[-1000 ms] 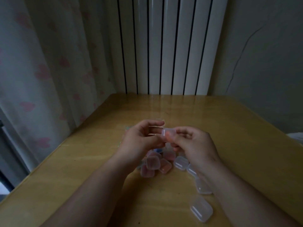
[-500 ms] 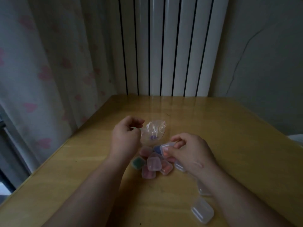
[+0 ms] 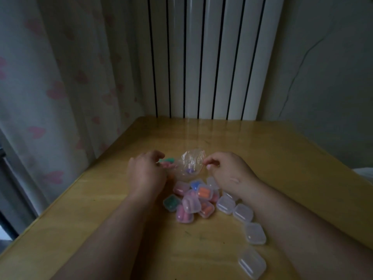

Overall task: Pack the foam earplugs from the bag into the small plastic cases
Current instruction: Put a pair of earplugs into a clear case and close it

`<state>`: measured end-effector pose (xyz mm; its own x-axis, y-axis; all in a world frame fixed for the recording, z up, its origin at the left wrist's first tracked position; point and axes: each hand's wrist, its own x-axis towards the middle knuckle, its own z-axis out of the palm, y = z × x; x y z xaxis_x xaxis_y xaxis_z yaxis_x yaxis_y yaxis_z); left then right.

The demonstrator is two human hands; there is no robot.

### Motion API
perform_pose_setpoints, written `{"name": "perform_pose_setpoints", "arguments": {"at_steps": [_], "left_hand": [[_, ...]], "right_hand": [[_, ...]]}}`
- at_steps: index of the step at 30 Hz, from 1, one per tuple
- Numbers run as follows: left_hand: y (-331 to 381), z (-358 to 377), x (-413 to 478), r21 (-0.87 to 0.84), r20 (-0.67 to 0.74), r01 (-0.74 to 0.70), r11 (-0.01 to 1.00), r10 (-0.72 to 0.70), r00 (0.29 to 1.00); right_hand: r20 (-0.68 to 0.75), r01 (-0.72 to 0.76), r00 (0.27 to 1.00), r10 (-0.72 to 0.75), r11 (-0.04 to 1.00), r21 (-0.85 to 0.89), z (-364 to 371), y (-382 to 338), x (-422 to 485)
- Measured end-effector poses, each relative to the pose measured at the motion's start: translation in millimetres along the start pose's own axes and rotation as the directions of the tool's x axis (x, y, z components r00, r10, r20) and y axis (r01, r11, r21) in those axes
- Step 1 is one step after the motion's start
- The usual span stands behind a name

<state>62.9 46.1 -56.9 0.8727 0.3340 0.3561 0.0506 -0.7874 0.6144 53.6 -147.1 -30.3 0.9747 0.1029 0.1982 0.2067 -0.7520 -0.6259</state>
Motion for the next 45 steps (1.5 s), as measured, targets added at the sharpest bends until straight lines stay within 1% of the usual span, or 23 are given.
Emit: {"name": "perform_pose_setpoints", "arguments": {"at_steps": [2,6,10,12,13,15,16,17,18,19,20,23,25,27,28,30,31,33,36,37,40,43,45], "left_hand": [[-3,2,1,0.090,0.026,0.014,0.996,-0.016,1.000],[-10,13,4,0.036,0.064,0.111,0.993,-0.113,0.992],[-12,19,5,0.200,0.143,0.192,0.961,-0.222,0.964],[-12,19,5,0.229,0.161,0.193,0.954,-0.233,0.959],[-13,20,6,0.224,0.155,0.194,0.955,-0.232,0.960],[-15,22,8,0.136,0.117,0.201,0.970,-0.217,0.969],[-14,21,7,0.034,0.104,0.200,0.979,-0.202,0.974],[-12,21,7,-0.113,0.110,0.204,0.972,-0.192,0.975],[-9,21,6,-0.282,0.126,0.214,0.935,-0.185,0.975],[-6,19,5,-0.428,0.133,0.229,0.874,-0.190,0.973],[-3,18,4,-0.533,0.138,0.250,0.809,-0.209,0.968],[4,14,2,-0.719,0.230,0.367,0.591,-0.296,0.927],[9,11,2,-0.788,0.311,0.438,0.432,-0.335,0.890],[12,8,3,-0.814,0.343,0.461,0.354,-0.349,0.872],[13,7,4,-0.826,0.370,0.479,0.296,-0.356,0.858],[13,6,6,-0.835,0.469,0.537,0.120,-0.353,0.809],[12,5,6,-0.832,0.505,0.552,0.053,-0.340,0.793],[10,6,7,-0.822,0.544,0.569,-0.013,-0.309,0.780],[8,8,6,-0.805,0.584,0.592,-0.031,-0.213,0.783],[7,8,5,-0.808,0.581,0.589,-0.008,-0.180,0.794],[4,11,5,-0.820,0.544,0.564,0.096,-0.175,0.821],[2,13,6,-0.813,0.557,0.576,0.089,-0.171,0.813],[3,12,7,-0.808,0.569,0.585,0.068,-0.167,0.805]], "right_hand": [[0.037,-0.022,0.999,0.023,0.999,-0.040,4,-1,15],[0.094,-0.058,0.993,0.068,0.993,-0.102,15,-6,32],[0.122,-0.062,0.987,0.104,0.951,-0.302,28,-18,36],[0.117,-0.046,0.988,0.096,0.928,-0.369,32,-26,37],[0.116,-0.038,0.989,0.086,0.930,-0.365,34,-29,37],[0.110,-0.016,0.993,0.049,0.959,-0.283,36,-32,38],[0.101,-0.014,0.994,0.036,0.978,-0.208,39,-33,38],[0.086,-0.015,0.996,0.026,0.992,-0.126,41,-33,39],[0.063,-0.020,0.998,0.023,0.999,-0.048,44,-33,40],[0.033,-0.033,0.999,0.032,0.999,0.024,47,-32,43],[0.003,-0.048,0.999,0.048,0.995,0.090,48,-31,45],[-0.048,-0.071,0.995,0.083,0.973,0.219,48,-27,50],[-0.038,-0.050,0.998,0.060,0.974,0.222,47,-26,50],[-0.035,-0.026,0.999,0.036,0.965,0.260,45,-26,50],[-0.019,-0.027,0.999,0.034,0.956,0.293,44,-26,50],[0.025,-0.035,0.999,0.029,0.951,0.308,42,-27,51],[0.035,-0.032,0.999,0.023,0.959,0.282,41,-28,52],[0.048,-0.032,0.999,0.022,0.975,0.219,39,-29,52],[0.089,-0.038,0.996,0.025,0.987,0.154,36,-30,49],[0.100,-0.045,0.994,0.032,0.990,0.131,36,-29,48],[0.105,-0.038,0.994,0.028,0.994,0.102,36,-28,46],[0.106,-0.016,0.994,-0.003,0.984,0.179,36,-29,42],[0.086,-0.004,0.996,-0.011,0.983,0.183,37,-29,41]]}}
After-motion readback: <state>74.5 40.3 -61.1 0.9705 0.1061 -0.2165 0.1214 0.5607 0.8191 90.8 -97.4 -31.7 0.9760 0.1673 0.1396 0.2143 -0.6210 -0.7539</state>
